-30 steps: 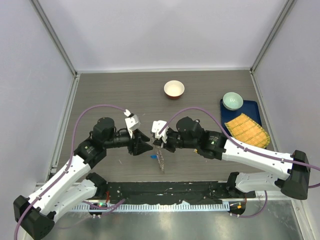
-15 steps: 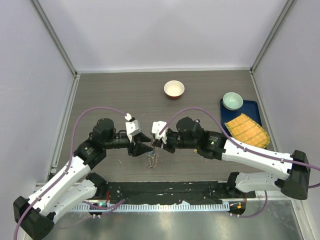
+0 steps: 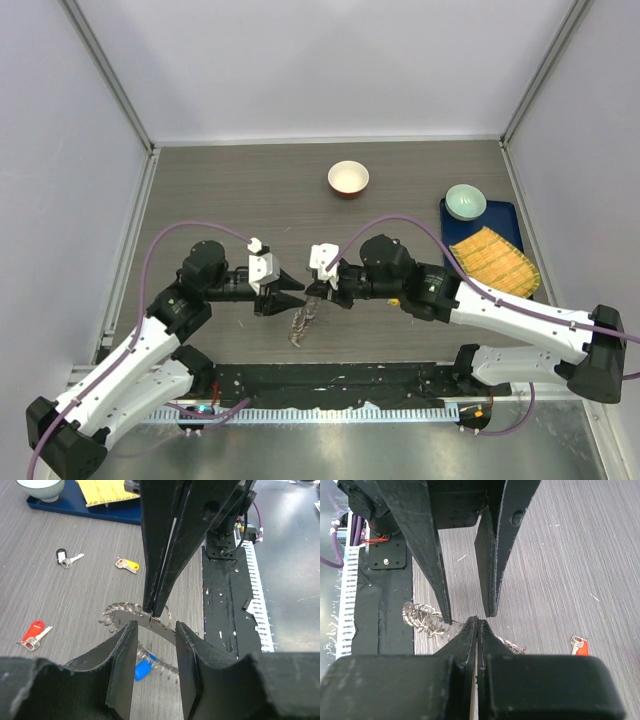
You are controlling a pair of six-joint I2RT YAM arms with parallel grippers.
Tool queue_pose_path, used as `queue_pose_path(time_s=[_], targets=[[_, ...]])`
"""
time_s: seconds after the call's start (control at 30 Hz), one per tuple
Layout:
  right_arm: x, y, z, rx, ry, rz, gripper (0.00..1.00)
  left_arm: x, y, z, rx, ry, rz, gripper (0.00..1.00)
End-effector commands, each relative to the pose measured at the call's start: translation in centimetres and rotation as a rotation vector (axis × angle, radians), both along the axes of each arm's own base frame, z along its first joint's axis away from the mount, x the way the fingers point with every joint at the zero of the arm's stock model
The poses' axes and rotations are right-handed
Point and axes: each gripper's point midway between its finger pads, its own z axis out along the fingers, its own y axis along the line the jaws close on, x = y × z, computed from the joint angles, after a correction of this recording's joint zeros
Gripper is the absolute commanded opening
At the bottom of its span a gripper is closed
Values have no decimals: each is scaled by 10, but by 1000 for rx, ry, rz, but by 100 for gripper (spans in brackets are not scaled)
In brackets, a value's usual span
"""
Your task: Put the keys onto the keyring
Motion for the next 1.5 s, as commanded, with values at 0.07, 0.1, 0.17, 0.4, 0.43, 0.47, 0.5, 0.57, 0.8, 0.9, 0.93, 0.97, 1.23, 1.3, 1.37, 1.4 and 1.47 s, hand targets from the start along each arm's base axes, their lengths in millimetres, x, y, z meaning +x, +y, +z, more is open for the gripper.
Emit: queue_pose_path(time_s=[0.07, 0.1, 0.17, 0.4, 0.43, 0.47, 0.5, 0.57, 0.8, 0.9, 0.93, 0.97, 1.23, 1.3, 1.37, 1.4, 1.47], targets=[[-3, 6, 45, 139, -53, 28, 1, 11, -3, 13, -6, -73, 23, 39], [-3, 6, 45, 138, -50, 27, 1, 11, -2, 14, -8, -76, 23, 39], [-3, 6, 45, 140, -51, 27, 1, 9, -3, 17, -15, -80, 12, 39], [-5, 5, 45, 141, -49, 35, 1, 7, -10, 12, -6, -13, -30, 32], [-5, 6, 45, 141, -50, 38, 1, 7, -10, 13, -9, -7, -35, 31], [-5, 6, 44, 137, -46, 36, 1, 7, -11, 13, -10, -4, -36, 30], [-6, 6, 43, 136, -45, 39, 1, 8, -12, 12, -8, 5, -36, 29], [-5, 6, 43, 137, -46, 39, 1, 7, -13, 13, -12, 14, -45, 21], [-2, 5, 45, 142, -44, 16, 1, 10, -13, 7, -2, 54, -20, 0], [2, 3, 48, 152, -38, -18, 1, 17, -10, 8, 0, 40, 32, 0], [6, 2, 49, 156, -33, -50, 3, 19, -9, 7, 3, 40, 52, 0], [8, 1, 51, 160, -29, -69, 10, 22, -8, 6, 5, 37, 74, 0], [37, -22, 68, 215, 18, -279, 64, 35, 2, 1, 12, 29, 197, 0], [45, -29, 65, 214, 44, -338, 68, 36, 4, 2, 11, -7, 205, 0], [53, -37, 60, 209, 66, -369, 69, 38, 6, 6, 16, -63, 204, 0], [53, -38, 53, 199, 79, -364, 69, 37, 8, 8, 17, -80, 203, 0], [59, -42, 48, 199, 101, -373, 69, 37, 8, 10, 20, -121, 185, 0]])
